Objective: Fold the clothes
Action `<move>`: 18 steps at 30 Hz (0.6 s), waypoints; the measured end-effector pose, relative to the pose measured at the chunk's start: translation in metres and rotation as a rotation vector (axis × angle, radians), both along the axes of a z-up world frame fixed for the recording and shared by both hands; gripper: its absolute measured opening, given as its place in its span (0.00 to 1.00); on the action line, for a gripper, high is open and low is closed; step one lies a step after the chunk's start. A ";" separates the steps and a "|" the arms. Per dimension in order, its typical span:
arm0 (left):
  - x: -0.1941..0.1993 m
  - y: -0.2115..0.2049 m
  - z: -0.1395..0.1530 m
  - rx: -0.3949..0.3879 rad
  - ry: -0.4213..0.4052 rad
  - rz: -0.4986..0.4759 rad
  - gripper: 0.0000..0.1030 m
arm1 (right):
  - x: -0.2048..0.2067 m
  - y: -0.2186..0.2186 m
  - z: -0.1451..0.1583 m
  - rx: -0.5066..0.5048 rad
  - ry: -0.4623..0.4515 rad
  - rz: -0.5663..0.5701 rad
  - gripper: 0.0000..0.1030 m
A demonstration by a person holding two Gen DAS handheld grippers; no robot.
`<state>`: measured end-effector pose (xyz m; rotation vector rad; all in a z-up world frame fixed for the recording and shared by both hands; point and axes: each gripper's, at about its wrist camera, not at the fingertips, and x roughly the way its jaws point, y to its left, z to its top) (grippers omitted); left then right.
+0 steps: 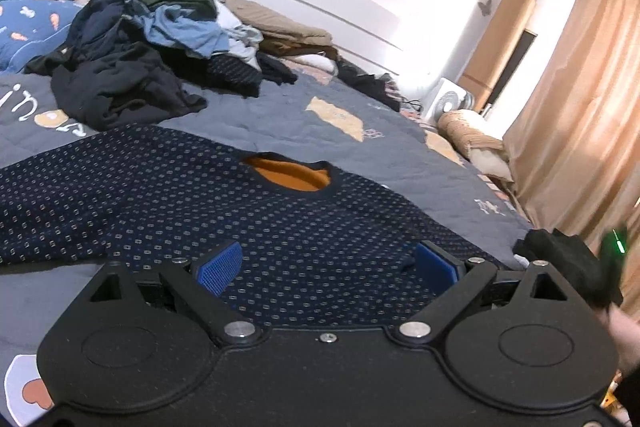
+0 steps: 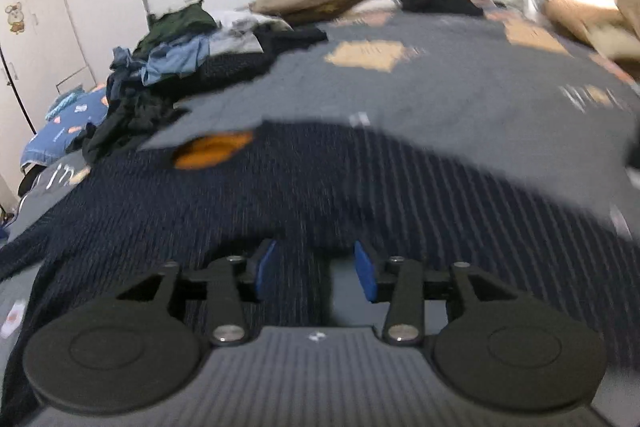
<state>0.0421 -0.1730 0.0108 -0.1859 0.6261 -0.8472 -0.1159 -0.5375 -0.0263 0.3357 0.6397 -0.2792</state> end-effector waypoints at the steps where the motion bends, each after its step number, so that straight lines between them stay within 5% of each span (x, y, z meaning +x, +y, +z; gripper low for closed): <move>1: -0.003 0.000 0.001 -0.001 -0.006 -0.006 0.92 | -0.016 0.006 -0.001 0.006 0.006 -0.013 0.42; 12: -0.045 0.025 -0.003 -0.021 0.005 -0.008 0.93 | -0.136 0.051 -0.031 0.143 -0.048 -0.110 0.48; 18: -0.075 0.052 -0.005 -0.039 0.021 0.008 0.93 | -0.151 0.073 -0.038 0.082 0.001 -0.054 0.49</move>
